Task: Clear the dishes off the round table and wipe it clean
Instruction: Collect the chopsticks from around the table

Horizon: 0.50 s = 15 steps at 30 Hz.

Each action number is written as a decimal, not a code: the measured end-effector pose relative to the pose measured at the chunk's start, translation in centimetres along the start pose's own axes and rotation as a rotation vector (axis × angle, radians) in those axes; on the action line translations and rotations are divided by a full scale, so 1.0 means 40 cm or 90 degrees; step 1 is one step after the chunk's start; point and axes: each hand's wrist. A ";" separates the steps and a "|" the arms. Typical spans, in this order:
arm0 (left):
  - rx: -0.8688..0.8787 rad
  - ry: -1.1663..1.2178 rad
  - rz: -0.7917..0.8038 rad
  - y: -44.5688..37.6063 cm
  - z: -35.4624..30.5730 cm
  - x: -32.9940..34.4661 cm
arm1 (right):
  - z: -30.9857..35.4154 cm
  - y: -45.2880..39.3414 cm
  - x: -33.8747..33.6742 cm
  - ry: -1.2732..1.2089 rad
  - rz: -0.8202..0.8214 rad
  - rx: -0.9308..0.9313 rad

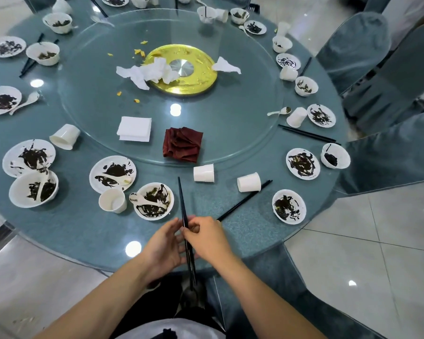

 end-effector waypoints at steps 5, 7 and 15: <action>0.019 0.003 0.027 -0.008 -0.025 0.008 | -0.006 -0.031 -0.069 -0.015 -0.081 0.047; 0.020 -0.002 0.037 -0.006 -0.032 0.008 | -0.044 -0.081 -0.110 0.010 -0.131 0.128; 0.015 -0.025 0.018 0.021 -0.037 -0.022 | -0.116 -0.226 -0.174 0.052 -0.202 0.397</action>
Point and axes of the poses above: each hand's wrist, its own y-axis away from the middle knuckle, its own x-axis out of the palm, z = x × y, and after that the axes turned 14 degrees about x, right-handed
